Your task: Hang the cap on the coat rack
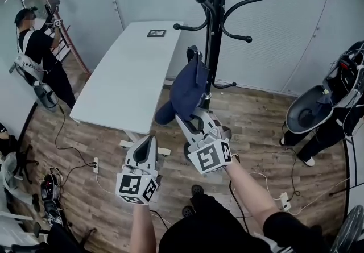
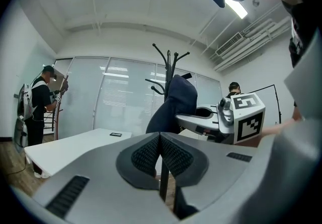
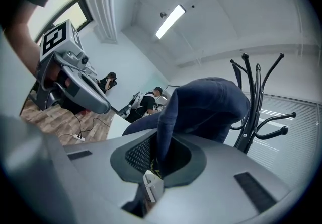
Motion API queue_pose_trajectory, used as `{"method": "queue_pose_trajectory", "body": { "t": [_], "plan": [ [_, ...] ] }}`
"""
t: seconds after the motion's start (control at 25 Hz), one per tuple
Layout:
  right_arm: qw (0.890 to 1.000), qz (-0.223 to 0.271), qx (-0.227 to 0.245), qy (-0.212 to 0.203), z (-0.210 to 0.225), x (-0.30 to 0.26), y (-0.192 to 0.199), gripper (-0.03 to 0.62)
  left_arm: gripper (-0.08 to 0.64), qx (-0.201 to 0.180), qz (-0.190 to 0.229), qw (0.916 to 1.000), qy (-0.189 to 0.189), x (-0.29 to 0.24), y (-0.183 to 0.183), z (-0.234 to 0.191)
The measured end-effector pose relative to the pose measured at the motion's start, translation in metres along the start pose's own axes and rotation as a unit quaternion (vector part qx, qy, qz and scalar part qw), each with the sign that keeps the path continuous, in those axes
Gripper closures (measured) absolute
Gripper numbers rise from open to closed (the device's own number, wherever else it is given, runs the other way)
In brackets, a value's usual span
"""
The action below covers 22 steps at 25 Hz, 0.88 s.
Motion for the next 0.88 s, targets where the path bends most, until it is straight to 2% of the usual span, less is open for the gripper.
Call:
{"method": "queue_pose_trajectory", "body": {
  "t": [0.4,0.88],
  "plan": [
    [0.998,0.047,0.000,-0.030,0.016,-0.057,-0.006,0.542,0.545,-0.035,0.009,0.9988,-0.033,-0.034,-0.034,-0.034],
    [0.994,0.076,-0.020,-0.072,0.020,-0.094,-0.002,0.541,0.545,-0.037,0.012,0.9958,-0.082,-0.043,-0.032,-0.050]
  ]
}}
Point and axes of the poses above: the fingertips, and each gripper's own axes: x backward along the fingers, z to its right, y out of its underside, the point moved 2 cm from there along x, backward along the fingers, and after that the axes turned 10 degrees about y, right-handed, at the moved point
